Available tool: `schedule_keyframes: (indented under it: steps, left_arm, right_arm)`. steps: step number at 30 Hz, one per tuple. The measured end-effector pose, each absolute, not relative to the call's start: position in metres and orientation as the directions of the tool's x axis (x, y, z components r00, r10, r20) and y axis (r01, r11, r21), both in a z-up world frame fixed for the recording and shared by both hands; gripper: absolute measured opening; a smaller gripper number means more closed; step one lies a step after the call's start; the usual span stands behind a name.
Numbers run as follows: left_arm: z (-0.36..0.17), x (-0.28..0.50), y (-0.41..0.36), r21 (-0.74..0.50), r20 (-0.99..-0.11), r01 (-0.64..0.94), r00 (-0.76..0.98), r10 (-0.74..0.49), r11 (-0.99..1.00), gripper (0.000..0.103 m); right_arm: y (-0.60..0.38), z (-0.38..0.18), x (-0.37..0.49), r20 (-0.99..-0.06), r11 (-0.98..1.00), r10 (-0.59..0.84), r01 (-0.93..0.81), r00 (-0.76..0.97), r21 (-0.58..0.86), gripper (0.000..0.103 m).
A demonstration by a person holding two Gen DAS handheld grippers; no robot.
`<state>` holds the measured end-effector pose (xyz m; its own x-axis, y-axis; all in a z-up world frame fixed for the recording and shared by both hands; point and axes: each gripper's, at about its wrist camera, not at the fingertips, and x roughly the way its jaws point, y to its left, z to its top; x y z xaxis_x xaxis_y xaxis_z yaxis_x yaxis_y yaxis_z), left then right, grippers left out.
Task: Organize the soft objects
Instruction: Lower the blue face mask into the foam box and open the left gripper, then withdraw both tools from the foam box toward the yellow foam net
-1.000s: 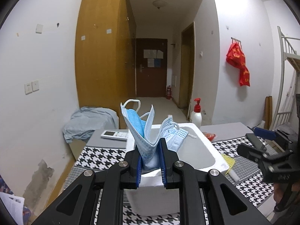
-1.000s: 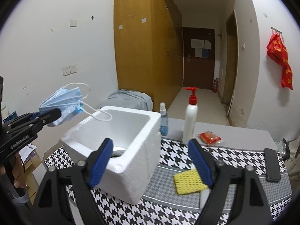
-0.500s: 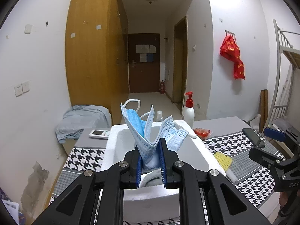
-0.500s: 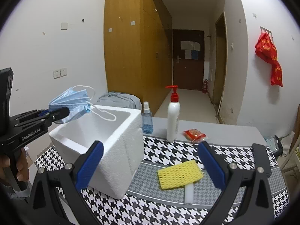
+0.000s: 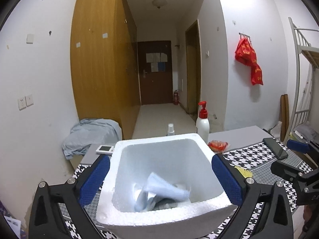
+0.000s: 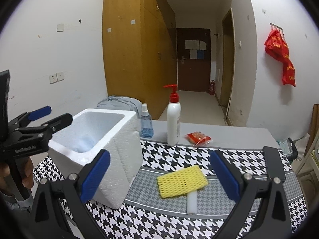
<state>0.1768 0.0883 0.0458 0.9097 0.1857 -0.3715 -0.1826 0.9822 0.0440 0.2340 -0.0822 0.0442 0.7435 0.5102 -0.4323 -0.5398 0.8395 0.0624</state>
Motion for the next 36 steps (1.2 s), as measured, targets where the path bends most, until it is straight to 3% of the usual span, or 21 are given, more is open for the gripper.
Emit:
schedule_keyframes:
  steps: [13, 19, 21, 26, 36]
  left_arm:
    - [0.048, 0.173, 0.090, -0.020, -0.401, -0.159, 0.906, 0.138, 0.987, 0.102]
    - [0.047, 0.176, 0.092, -0.074, -0.457, -0.139, 0.885, 0.090, 0.988, 0.102]
    - [0.048, 0.171, 0.092, -0.083, -0.440, -0.137, 0.894, 0.087, 0.987, 0.102]
    - [0.052, 0.154, 0.081, 0.051, -0.325, -0.239, 0.914, 0.243, 0.970, 0.102]
    - [0.056, 0.140, 0.083, -0.018, -0.320, -0.198, 0.930, 0.182, 0.980, 0.102]
  right_arm:
    - [-0.089, 0.042, 0.232, -0.436, 0.843, 0.508, -0.533, 0.743, 0.074, 0.101]
    - [-0.092, 0.043, 0.228, -0.430, 0.842, 0.511, -0.533, 0.744, 0.077, 0.101]
    - [-0.092, 0.043, 0.227, -0.429, 0.842, 0.511, -0.534, 0.745, 0.075, 0.101]
    - [-0.094, 0.044, 0.224, -0.424, 0.839, 0.516, -0.538, 0.744, 0.078, 0.101]
    - [-0.099, 0.046, 0.212, -0.411, 0.833, 0.527, -0.548, 0.744, 0.077, 0.101]
